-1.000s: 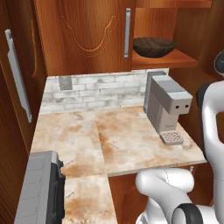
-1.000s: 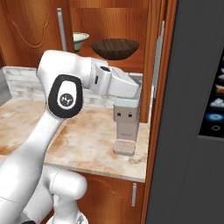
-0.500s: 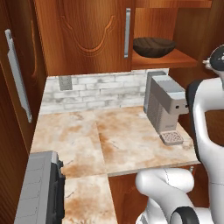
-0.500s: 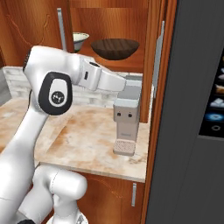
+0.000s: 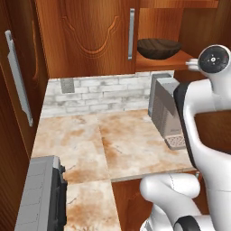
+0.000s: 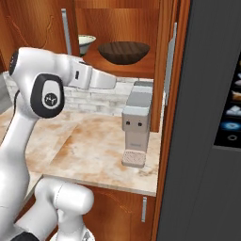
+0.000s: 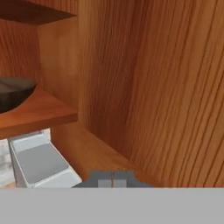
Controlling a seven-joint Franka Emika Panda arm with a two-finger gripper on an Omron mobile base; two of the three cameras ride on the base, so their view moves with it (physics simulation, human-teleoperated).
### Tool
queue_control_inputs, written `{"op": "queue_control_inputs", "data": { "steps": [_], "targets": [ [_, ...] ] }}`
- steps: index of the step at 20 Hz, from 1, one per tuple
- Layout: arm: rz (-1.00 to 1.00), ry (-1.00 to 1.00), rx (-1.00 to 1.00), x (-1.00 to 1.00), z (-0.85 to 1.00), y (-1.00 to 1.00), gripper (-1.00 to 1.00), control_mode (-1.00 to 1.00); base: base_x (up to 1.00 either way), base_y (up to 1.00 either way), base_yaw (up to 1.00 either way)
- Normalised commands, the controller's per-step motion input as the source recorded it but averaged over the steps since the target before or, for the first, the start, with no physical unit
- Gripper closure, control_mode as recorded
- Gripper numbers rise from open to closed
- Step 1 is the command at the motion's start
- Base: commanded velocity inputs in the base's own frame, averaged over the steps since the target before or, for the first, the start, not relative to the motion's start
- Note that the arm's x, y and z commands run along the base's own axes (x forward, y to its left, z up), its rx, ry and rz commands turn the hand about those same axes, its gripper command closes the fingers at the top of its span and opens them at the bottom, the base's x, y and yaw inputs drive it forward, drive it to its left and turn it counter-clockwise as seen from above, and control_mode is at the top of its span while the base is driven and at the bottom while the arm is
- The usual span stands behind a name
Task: Move the bowls from the cabinet to the plates on the dining table.
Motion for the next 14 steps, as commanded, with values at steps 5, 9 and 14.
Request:
{"op": "queue_control_inputs", "data": {
  "steps": [5, 9, 14],
  "targets": [
    [0.20, 0.00, 0.00, 0.39, 0.00, 0.59, 1.00, -1.00, 0.00, 0.00, 0.00],
    [0.20, 0.00, 0.00, 0.40, 0.00, 0.64, -1.00, -1.00, 0.00, 0.00, 0.00],
    [0.19, 0.00, 0.00, 0.35, 0.00, 0.59, -1.00, -1.00, 0.00, 0.00, 0.00]
  ]
}}
